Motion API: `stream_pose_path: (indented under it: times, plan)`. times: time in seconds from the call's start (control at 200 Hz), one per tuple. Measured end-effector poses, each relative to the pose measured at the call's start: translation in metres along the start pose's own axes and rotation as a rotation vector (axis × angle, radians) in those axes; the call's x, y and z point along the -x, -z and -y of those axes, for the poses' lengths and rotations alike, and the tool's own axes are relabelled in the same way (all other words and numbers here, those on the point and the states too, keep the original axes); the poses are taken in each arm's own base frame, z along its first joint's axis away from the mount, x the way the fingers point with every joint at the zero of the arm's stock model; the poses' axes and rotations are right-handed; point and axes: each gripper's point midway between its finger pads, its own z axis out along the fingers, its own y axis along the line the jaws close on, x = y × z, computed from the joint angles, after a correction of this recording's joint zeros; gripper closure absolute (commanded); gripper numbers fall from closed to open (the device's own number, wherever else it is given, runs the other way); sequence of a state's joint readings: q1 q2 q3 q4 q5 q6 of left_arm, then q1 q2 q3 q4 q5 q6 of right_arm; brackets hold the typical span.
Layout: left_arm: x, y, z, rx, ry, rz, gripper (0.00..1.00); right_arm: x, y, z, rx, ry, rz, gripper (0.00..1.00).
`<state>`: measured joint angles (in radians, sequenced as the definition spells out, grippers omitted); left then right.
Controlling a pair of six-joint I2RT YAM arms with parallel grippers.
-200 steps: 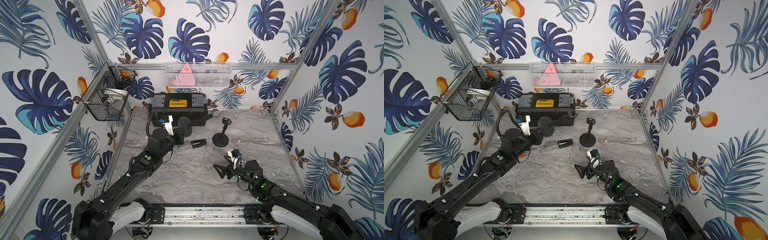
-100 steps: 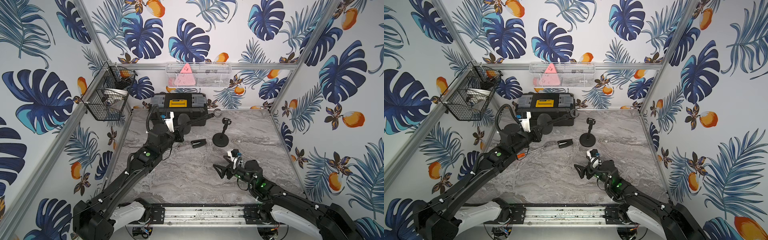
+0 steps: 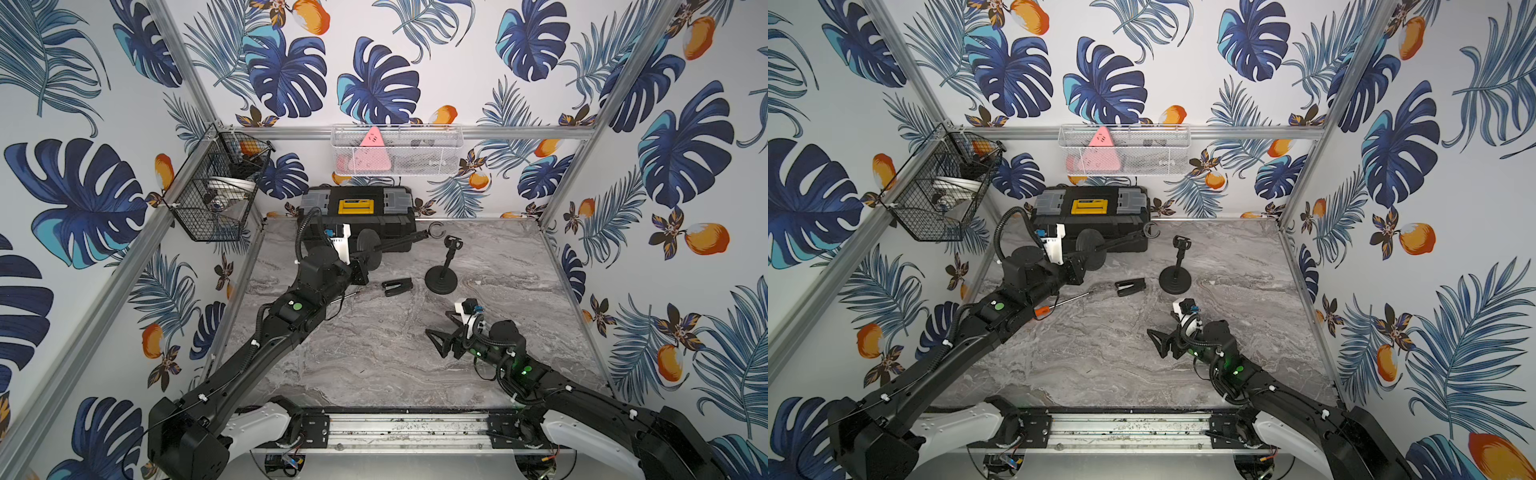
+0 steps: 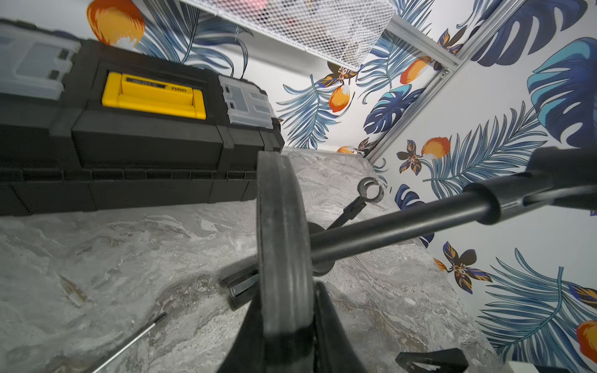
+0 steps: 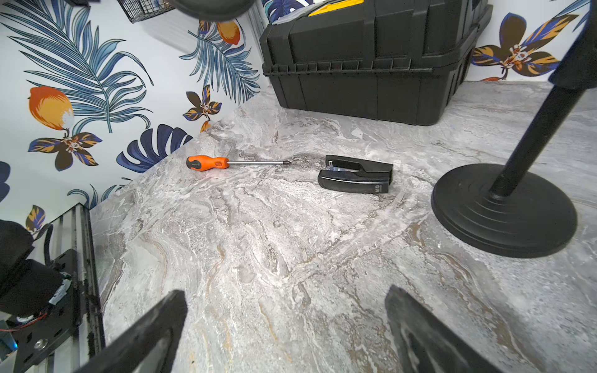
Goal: Assemble a microphone stand
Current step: Place the microphone stand at the center of the board.
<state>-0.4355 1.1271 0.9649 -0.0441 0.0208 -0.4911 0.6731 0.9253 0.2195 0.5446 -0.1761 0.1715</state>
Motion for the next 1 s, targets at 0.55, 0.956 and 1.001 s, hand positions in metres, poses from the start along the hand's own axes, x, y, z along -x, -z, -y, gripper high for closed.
stream_pose_path:
  times: [0.55, 0.956, 1.001]
  plan:
    - [-0.087, -0.002, -0.02, -0.199, 0.508, -0.15, 1.0, 0.042, 0.0, -0.017, 0.071, -0.001, 0.091, 0.07]
    - [-0.126, 0.004, -0.014, -0.326, 0.628, -0.229, 1.0, 0.073, -0.021, -0.036, 0.153, 0.091, 0.082, 0.21]
    - [-0.129, 0.004, -0.015, -0.332, 0.631, -0.234, 1.0, 0.071, -0.022, -0.036, 0.157, 0.107, 0.076, 0.24]
